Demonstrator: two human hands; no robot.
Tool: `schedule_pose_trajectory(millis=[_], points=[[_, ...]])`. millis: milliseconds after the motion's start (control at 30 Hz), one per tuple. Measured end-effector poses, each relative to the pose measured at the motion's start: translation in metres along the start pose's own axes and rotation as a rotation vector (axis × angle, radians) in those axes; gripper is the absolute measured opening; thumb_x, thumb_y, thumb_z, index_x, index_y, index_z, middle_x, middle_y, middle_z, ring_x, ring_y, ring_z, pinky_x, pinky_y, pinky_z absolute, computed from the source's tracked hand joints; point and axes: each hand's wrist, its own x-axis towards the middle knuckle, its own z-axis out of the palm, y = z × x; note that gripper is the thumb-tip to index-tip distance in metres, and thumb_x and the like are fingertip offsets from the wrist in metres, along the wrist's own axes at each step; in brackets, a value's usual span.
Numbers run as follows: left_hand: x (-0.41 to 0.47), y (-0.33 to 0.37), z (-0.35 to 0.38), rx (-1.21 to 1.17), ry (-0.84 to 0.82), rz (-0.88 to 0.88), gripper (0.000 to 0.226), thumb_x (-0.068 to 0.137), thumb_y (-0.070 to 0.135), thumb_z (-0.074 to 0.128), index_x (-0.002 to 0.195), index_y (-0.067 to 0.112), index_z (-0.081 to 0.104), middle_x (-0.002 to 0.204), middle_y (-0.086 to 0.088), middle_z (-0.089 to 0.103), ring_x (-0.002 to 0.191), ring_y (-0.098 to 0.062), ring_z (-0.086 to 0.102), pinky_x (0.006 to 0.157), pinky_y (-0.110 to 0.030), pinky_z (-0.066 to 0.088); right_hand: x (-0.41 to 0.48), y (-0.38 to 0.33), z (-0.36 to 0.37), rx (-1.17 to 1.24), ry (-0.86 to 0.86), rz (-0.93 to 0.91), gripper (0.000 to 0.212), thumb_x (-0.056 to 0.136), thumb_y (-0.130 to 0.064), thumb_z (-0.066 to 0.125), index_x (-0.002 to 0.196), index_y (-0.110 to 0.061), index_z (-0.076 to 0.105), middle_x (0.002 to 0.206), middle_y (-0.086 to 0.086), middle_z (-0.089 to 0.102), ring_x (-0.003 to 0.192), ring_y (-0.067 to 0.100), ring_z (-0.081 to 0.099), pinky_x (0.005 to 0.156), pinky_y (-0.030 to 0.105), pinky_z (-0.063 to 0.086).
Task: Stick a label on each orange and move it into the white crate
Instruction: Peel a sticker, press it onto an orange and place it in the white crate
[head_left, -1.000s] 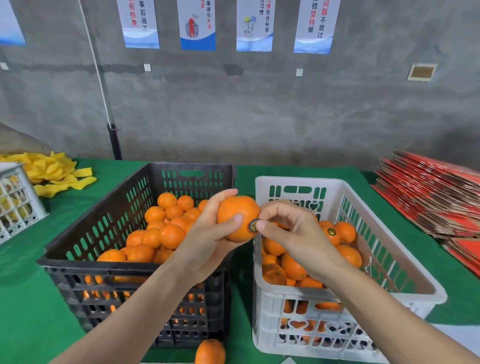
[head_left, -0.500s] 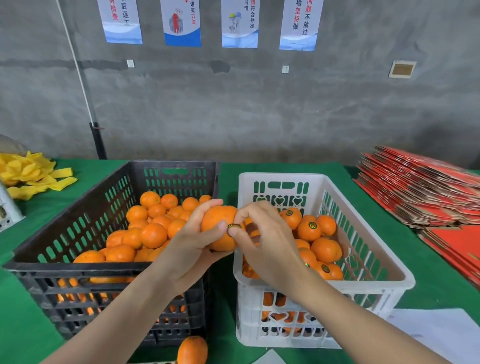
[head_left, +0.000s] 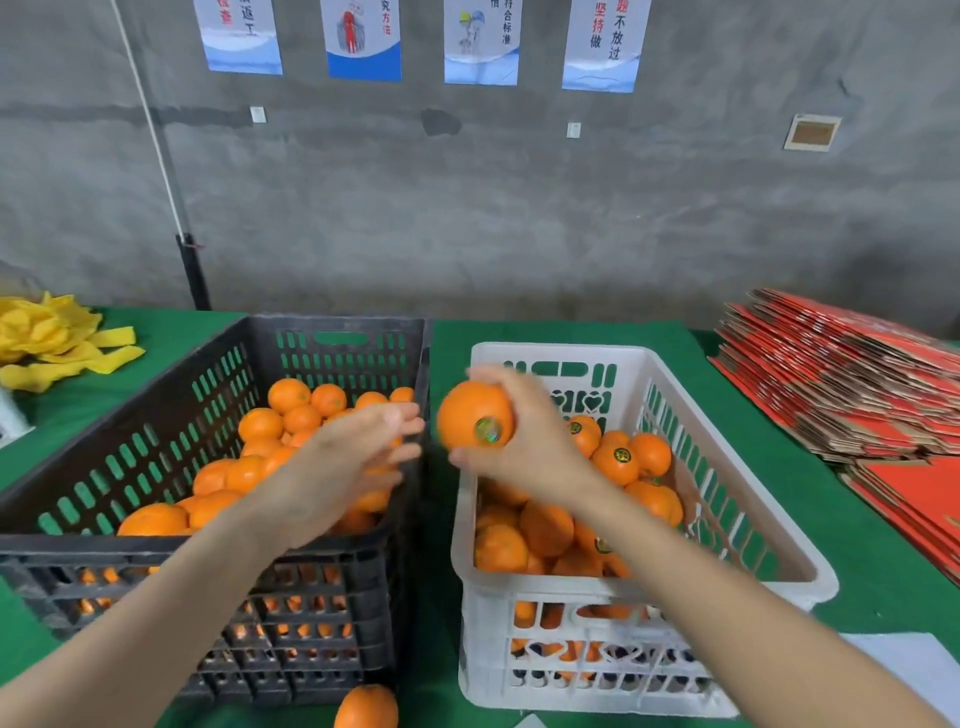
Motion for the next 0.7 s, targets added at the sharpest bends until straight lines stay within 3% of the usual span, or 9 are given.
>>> schedule_pose_trajectory(millis=[100, 200, 300, 433, 500, 600, 700], points=[[0.007, 0.003, -0.017, -0.041, 0.332, -0.070, 0.029, 0.102, 0.022, 0.040, 0.123, 0.013, 0.058, 0.125, -0.012, 0.062, 0.112, -0.029, 0.061, 0.094, -0.044, 0.046, 0.049, 0.065, -0.033, -0.117, 0.179, 0.279, 0.070, 0.070, -0.013, 0.078, 0.129, -0.016, 0.041, 0.127, 0.009, 0.042, 0.103, 0.018, 0.046, 0.082, 0.023, 0.037], [0.010, 0.001, -0.033, -0.124, 0.436, -0.091, 0.028, 0.102, 0.017, 0.038, 0.120, 0.008, 0.058, 0.113, -0.014, 0.066, 0.099, -0.030, 0.065, 0.077, -0.039, 0.051, 0.070, 0.143, -0.057, -0.315, 0.228, 0.518, 0.062, 0.075, -0.013, 0.073, 0.127, -0.009, 0.039, 0.126, 0.021, 0.040, 0.103, 0.039, 0.052, 0.085, 0.037, 0.042], [0.010, 0.000, -0.044, -0.129, 0.527, -0.089, 0.026, 0.101, 0.017, 0.040, 0.113, 0.009, 0.061, 0.103, -0.011, 0.069, 0.094, -0.027, 0.067, 0.072, -0.035, 0.050, 0.074, 0.208, -0.057, -0.465, 0.185, 0.614, 0.065, 0.075, -0.027, 0.077, 0.124, -0.006, 0.039, 0.124, 0.023, 0.042, 0.107, 0.044, 0.051, 0.089, 0.045, 0.043], [0.018, 0.001, -0.061, -0.131, 0.594, -0.057, 0.026, 0.100, 0.014, 0.040, 0.104, 0.012, 0.065, 0.088, -0.004, 0.072, 0.083, -0.021, 0.071, 0.075, -0.037, 0.052, 0.083, 0.251, -0.059, -0.563, -0.053, 0.685, 0.064, 0.086, -0.022, 0.063, 0.140, -0.010, 0.033, 0.134, 0.027, 0.044, 0.122, 0.042, 0.045, 0.100, 0.043, 0.040], [0.021, 0.003, -0.067, -0.107, 0.602, -0.062, 0.025, 0.100, 0.011, 0.041, 0.103, 0.013, 0.065, 0.091, -0.004, 0.073, 0.083, -0.020, 0.071, 0.071, -0.034, 0.052, 0.090, 0.258, -0.064, -0.608, -0.231, 0.751, 0.070, 0.088, -0.022, 0.058, 0.148, -0.015, 0.023, 0.143, 0.023, 0.039, 0.129, 0.038, 0.040, 0.106, 0.042, 0.035], [0.035, 0.000, -0.073, 0.108, 0.555, -0.107, 0.022, 0.096, 0.001, 0.050, 0.111, 0.011, 0.063, 0.101, -0.007, 0.071, 0.092, -0.021, 0.069, 0.065, -0.026, 0.053, 0.097, 0.252, -0.066, -0.704, -0.471, 0.827, 0.076, 0.089, -0.023, 0.052, 0.151, -0.020, 0.009, 0.153, 0.016, 0.026, 0.138, 0.036, 0.029, 0.113, 0.047, 0.027], [0.059, -0.011, -0.070, 0.699, 0.299, -0.203, 0.031, 0.088, 0.001, 0.064, 0.116, 0.014, 0.058, 0.111, -0.003, 0.064, 0.104, -0.022, 0.063, 0.072, -0.021, 0.054, 0.099, 0.219, -0.053, -0.975, -0.274, 0.654, 0.064, 0.090, -0.037, 0.054, 0.146, -0.020, 0.028, 0.150, 0.015, 0.029, 0.136, 0.036, 0.031, 0.110, 0.055, 0.028]])
